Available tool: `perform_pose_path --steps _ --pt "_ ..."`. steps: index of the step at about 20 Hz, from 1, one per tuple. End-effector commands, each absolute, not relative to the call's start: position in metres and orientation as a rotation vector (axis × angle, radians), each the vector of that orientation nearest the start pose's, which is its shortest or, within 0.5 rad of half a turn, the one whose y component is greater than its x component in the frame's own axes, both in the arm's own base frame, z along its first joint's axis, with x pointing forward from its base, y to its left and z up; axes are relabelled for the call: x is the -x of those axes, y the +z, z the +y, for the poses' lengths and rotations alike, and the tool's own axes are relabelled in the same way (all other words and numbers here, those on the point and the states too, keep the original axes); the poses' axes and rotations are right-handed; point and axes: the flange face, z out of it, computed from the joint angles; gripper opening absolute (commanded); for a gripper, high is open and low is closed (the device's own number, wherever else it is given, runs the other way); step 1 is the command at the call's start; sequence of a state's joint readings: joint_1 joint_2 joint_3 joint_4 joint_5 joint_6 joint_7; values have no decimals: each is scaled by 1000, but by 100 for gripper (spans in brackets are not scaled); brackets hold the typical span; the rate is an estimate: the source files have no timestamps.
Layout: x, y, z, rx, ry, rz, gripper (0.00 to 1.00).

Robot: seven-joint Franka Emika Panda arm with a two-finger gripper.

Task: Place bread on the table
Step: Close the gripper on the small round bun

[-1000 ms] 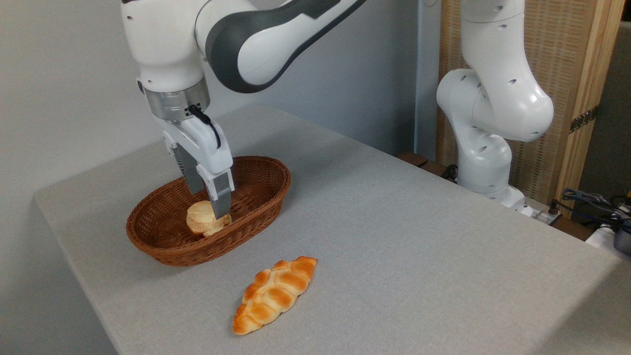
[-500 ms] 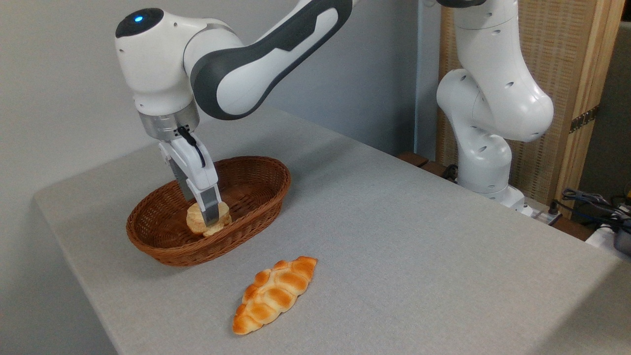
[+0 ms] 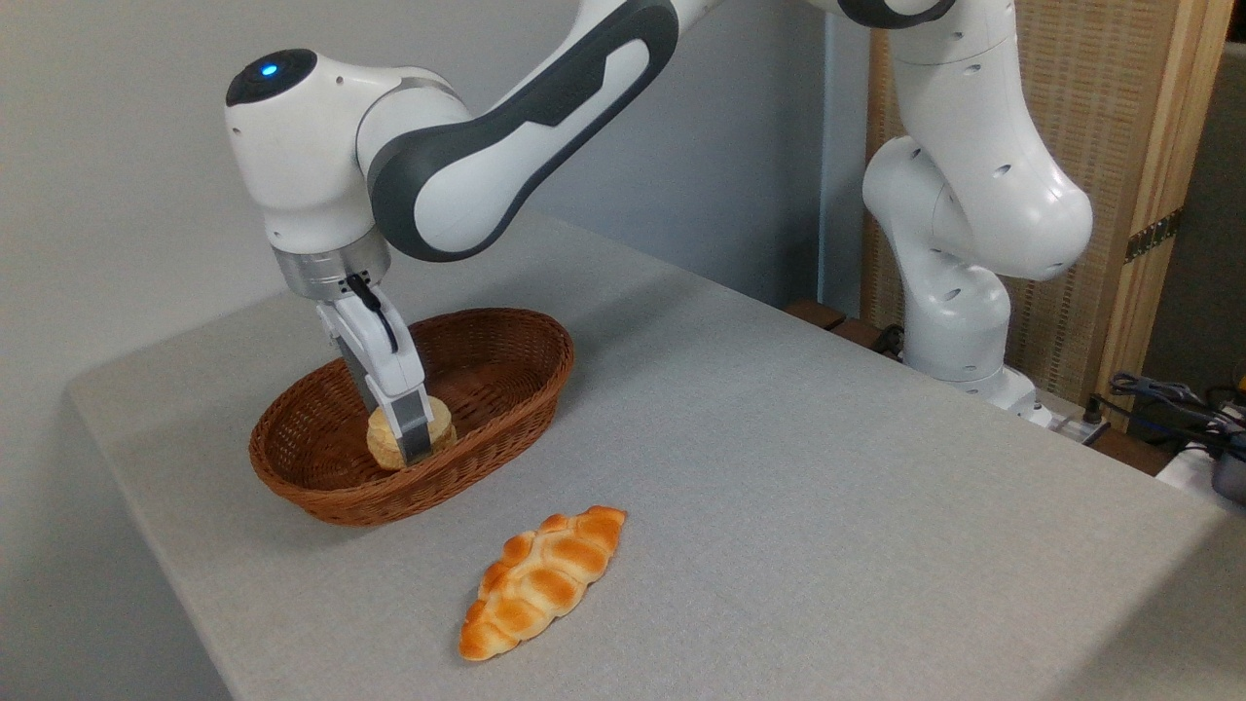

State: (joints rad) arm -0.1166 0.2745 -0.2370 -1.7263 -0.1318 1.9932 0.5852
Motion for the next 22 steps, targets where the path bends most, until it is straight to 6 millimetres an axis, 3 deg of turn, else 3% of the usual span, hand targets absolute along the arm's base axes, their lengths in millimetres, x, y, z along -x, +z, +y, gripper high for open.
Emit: perform_pose_path --steps 1,3,5,6,7,16,22 --pt "-595 425 -226 2988 -47 1434 100" --pt "-595 426 -226 2987 -49 1434 99" --pt "-595 427 -224 2984 -52 1434 72" --pt "-595 427 -224 2980 -52 1439 52" --pt "-595 427 -224 2979 -52 1441 41" --pt "-596 432 -222 2969 -64 1430 41" --pt "-590 479 -207 2985 -152 1361 45"
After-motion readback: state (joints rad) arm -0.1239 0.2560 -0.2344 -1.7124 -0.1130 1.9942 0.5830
